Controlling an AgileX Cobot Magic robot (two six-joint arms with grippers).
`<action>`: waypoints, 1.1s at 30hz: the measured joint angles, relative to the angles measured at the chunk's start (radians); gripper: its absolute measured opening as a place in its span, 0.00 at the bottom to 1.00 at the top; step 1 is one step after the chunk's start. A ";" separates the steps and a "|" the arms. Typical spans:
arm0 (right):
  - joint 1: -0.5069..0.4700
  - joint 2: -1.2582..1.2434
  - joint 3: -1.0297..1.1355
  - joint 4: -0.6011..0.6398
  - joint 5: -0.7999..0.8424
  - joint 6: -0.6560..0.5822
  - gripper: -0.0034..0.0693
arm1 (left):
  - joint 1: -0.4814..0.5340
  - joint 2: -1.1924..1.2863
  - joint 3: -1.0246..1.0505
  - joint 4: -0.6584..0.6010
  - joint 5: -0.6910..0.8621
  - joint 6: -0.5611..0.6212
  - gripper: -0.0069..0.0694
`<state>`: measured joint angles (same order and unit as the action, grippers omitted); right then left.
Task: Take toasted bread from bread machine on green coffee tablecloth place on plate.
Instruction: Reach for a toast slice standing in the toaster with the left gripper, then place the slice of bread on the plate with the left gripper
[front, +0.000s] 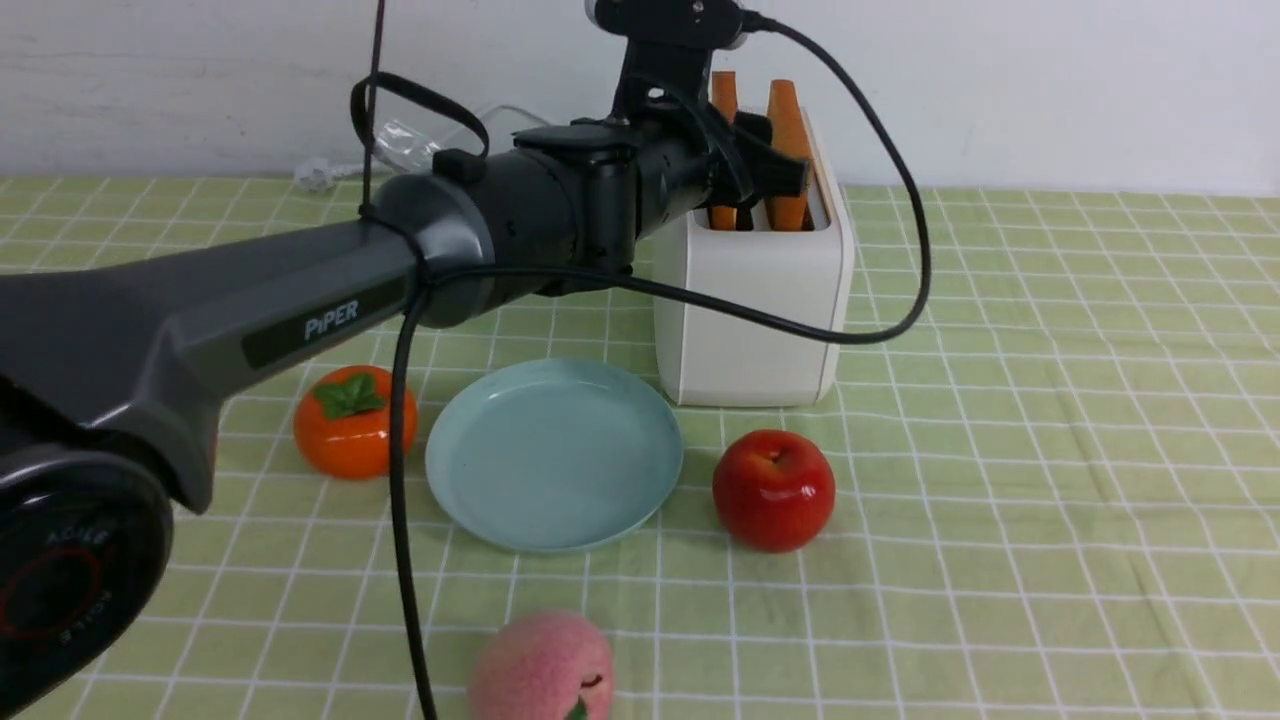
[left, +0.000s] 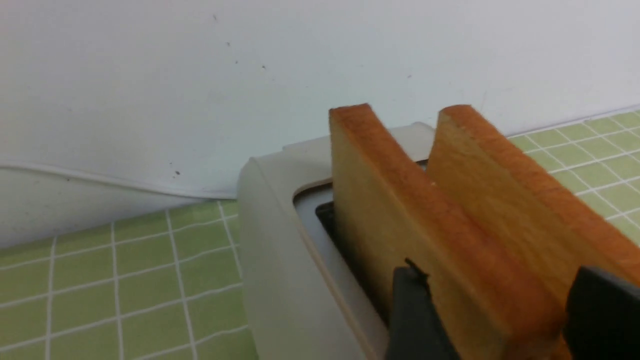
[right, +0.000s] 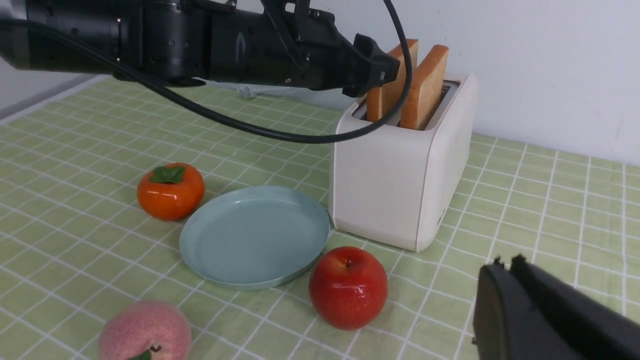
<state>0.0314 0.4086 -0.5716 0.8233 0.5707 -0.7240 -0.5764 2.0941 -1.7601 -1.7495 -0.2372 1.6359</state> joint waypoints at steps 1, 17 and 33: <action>0.000 0.000 0.000 0.000 0.000 0.000 0.07 | 0.002 0.003 -0.002 -0.001 0.004 0.000 0.53; 0.000 0.000 0.000 0.000 0.000 0.000 0.09 | 0.003 -0.012 -0.036 -0.002 0.022 -0.003 0.18; 0.000 0.000 0.000 0.009 -0.002 0.000 0.09 | 0.003 -0.501 0.270 -0.003 -0.022 0.049 0.18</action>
<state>0.0314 0.4086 -0.5716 0.8320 0.5689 -0.7240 -0.5732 1.5929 -1.4898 -1.7527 -0.2591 1.6853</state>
